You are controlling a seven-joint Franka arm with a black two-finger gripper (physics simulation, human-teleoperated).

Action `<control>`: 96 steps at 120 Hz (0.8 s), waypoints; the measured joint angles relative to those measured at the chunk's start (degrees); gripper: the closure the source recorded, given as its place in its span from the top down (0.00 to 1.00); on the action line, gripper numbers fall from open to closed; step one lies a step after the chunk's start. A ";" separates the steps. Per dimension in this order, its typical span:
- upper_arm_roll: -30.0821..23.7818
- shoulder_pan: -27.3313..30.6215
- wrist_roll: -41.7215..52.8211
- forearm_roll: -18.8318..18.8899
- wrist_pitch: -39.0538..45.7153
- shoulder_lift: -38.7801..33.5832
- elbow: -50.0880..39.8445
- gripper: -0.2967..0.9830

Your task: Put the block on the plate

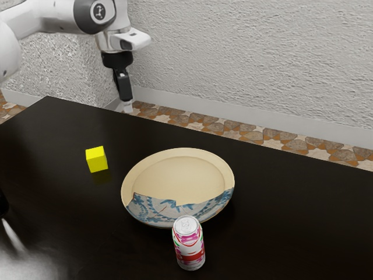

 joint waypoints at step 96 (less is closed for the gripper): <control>5.28 9.43 17.82 -7.34 12.72 12.76 -6.12 0.77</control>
